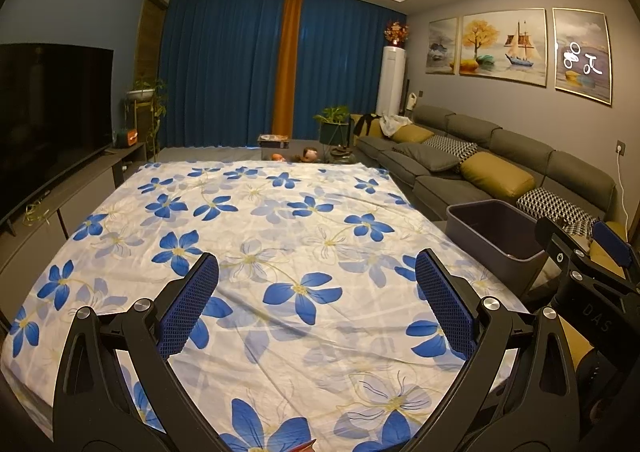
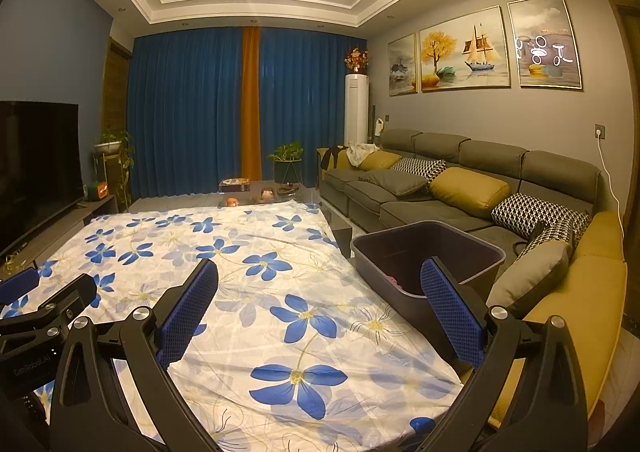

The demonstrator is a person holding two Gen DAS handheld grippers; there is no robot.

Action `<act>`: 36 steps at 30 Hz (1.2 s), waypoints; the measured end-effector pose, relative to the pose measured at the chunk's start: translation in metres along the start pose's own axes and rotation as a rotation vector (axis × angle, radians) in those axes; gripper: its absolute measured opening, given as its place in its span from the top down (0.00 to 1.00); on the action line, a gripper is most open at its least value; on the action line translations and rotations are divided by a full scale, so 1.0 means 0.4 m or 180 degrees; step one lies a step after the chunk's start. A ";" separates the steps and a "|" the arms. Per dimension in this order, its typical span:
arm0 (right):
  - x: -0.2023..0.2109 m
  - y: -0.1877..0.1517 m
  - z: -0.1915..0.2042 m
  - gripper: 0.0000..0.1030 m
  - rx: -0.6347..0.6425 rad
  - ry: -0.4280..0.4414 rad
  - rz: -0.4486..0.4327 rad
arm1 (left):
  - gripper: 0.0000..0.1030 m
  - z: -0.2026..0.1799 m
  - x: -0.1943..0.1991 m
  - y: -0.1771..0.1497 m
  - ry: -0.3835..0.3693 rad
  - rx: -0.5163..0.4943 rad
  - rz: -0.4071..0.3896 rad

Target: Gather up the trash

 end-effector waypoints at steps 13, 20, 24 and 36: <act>0.004 0.000 0.001 0.05 -0.0005 -0.0001 -0.0005 | 0.06 -0.002 0.002 0.002 0.0006 -0.0007 -0.0006; 0.005 0.002 0.001 0.05 -0.0009 -0.0003 -0.0012 | 0.06 -0.003 0.003 0.002 0.0008 -0.0008 -0.0008; 0.005 0.002 0.002 0.05 -0.0009 -0.0002 -0.0014 | 0.06 -0.003 0.002 0.001 0.0006 -0.0009 -0.0010; 0.006 0.004 0.002 0.05 -0.0011 0.0000 -0.0016 | 0.06 -0.003 0.003 -0.001 0.0004 -0.0008 -0.0010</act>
Point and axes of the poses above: each gripper's, at about its wrist camera, not at the fingertips, and x roughly against the way its jaws point, z to its left, y to its top, the point moved 4 cm from there along -x, roughly the way its jaws point, and after that the axes turned 1 degree about -x, right-handed, at the moved point
